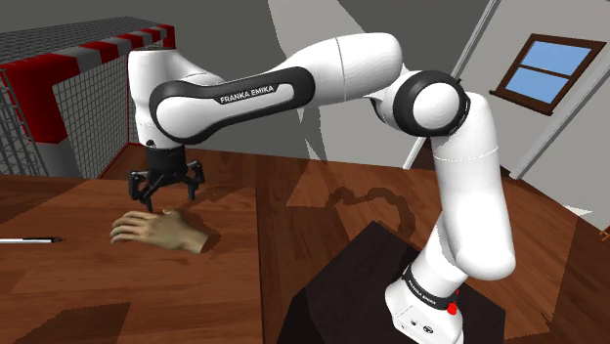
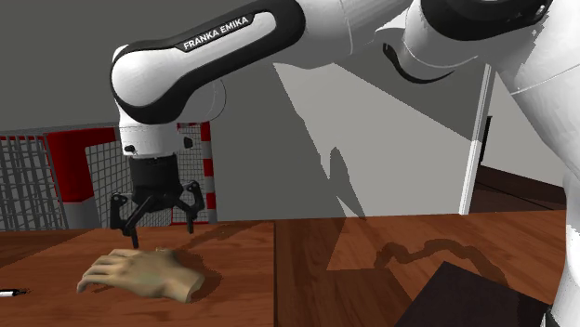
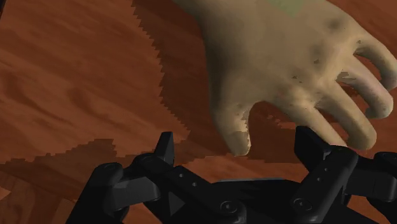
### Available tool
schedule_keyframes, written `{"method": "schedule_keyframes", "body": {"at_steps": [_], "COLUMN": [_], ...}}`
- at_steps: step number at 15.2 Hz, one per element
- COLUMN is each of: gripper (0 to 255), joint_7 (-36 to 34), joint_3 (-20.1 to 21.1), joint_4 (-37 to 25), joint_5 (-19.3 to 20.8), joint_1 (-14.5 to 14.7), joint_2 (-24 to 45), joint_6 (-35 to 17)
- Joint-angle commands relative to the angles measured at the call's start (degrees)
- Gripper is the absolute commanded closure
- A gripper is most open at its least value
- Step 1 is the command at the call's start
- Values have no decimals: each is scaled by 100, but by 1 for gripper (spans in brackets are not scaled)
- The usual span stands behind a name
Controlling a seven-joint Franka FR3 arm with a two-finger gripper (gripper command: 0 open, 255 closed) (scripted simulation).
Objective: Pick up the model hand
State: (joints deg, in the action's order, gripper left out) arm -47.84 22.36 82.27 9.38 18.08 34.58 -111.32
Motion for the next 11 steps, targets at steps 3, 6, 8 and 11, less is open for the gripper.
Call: {"method": "schedule_keyframes", "body": {"at_steps": [3,6,8,11], "gripper": [0,255,255,255], "joint_7": [-6,-6,-5,-3], "joint_3": [-9,-11,-13,-14], "joint_4": [117,89,69,70], "joint_5": [20,23,26,27], "joint_1": [34,40,44,42], "joint_2": [178,191,206,207], "joint_6": [-168,-153,-148,-150]}}
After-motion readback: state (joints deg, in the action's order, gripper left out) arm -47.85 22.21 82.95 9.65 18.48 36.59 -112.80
